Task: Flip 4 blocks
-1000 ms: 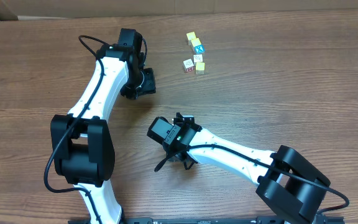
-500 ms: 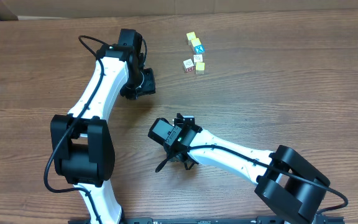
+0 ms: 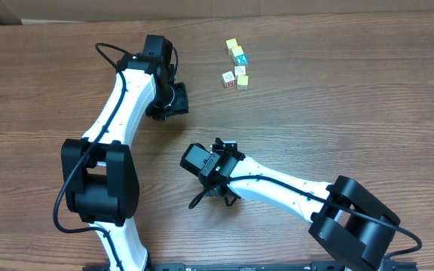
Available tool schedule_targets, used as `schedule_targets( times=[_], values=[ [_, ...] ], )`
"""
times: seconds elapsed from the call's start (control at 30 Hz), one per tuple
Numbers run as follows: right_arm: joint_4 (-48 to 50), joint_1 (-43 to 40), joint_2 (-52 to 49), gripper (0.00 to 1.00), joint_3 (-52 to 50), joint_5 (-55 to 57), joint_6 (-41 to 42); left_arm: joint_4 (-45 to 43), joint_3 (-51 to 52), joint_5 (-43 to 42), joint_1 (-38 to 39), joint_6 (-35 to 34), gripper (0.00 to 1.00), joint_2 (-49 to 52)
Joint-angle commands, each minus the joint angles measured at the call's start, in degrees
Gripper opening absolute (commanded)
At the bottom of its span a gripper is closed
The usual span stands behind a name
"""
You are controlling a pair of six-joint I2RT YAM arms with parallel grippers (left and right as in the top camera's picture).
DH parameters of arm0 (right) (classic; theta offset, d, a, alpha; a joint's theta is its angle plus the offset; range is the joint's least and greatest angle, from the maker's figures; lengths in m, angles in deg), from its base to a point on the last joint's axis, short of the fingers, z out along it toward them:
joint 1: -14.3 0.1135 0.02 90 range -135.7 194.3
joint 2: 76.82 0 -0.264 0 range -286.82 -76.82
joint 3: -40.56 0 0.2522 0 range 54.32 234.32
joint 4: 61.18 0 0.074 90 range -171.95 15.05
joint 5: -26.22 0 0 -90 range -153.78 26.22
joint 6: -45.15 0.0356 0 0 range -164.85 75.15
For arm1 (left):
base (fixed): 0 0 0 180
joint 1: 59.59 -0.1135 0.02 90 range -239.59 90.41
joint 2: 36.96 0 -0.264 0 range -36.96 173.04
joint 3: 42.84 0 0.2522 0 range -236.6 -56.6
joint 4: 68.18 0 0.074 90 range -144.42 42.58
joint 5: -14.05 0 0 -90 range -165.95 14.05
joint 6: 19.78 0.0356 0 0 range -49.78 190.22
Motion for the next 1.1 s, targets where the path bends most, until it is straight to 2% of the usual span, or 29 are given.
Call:
schedule_targets(
  times=[0.0,0.43,1.07],
  values=[
    [-0.09,0.39,-0.28,0.45,-0.46,1.01,-0.22,0.17,0.44,0.76,0.04,-0.81,0.45,-1.03],
    [-0.07,0.37,-0.26,0.41,-1.05,1.03,0.24,0.15,0.42,0.74,0.04,-0.81,0.46,-1.03],
    [-0.72,-0.66,-0.26,0.41,-1.05,1.03,0.17,0.15,0.44,0.76,0.07,-0.81,0.46,-1.03]
  ],
)
